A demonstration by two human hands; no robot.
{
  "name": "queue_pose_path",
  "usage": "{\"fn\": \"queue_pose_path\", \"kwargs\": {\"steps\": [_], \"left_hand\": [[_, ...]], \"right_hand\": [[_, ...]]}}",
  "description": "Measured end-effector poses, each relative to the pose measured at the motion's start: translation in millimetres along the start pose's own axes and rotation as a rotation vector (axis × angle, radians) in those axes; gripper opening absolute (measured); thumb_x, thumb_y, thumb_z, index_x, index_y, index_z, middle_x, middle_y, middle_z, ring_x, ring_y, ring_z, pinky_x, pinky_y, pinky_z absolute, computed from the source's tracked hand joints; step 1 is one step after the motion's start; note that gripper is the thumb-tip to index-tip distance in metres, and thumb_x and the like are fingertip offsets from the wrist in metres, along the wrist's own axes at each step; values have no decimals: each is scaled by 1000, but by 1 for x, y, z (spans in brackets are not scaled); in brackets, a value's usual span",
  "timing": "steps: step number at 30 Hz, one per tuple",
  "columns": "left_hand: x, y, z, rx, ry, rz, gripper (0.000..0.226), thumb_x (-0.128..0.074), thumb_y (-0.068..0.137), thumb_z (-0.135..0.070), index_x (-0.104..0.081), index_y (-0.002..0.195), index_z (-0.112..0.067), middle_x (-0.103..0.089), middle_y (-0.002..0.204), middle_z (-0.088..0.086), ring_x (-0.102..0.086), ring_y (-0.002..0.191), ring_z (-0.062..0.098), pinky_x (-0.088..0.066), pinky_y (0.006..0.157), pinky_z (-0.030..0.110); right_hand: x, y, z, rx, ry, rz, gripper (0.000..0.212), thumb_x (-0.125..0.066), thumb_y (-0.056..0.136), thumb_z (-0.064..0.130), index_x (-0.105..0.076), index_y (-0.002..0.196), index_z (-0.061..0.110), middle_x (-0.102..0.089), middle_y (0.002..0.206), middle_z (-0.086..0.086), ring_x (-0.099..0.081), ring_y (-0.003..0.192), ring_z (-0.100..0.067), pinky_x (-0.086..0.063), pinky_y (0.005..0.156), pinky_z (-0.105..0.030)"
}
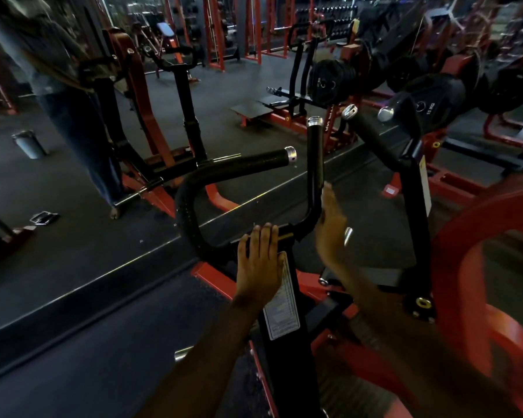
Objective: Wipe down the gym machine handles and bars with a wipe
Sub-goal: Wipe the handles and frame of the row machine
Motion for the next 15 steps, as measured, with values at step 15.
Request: {"fn": "queue_pose_path", "kwargs": {"steps": [15], "left_hand": [[0, 0, 0, -1, -14, -21, 52, -26, 99, -35, -34, 141, -5, -54, 138, 15, -44, 129, 31, -24, 109, 47]], "right_hand": [[-5, -34, -15, 177, -231, 213, 58, -40, 93, 15, -22, 146, 4, -12, 152, 1, -6, 141, -5, -8, 117, -20]]}}
Point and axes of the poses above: each hand's wrist, its own y-axis towards the middle knuckle, its own x-axis out of the back of the hand, z = x × y, the point moved 2 cm from there along y, towards the middle knuckle
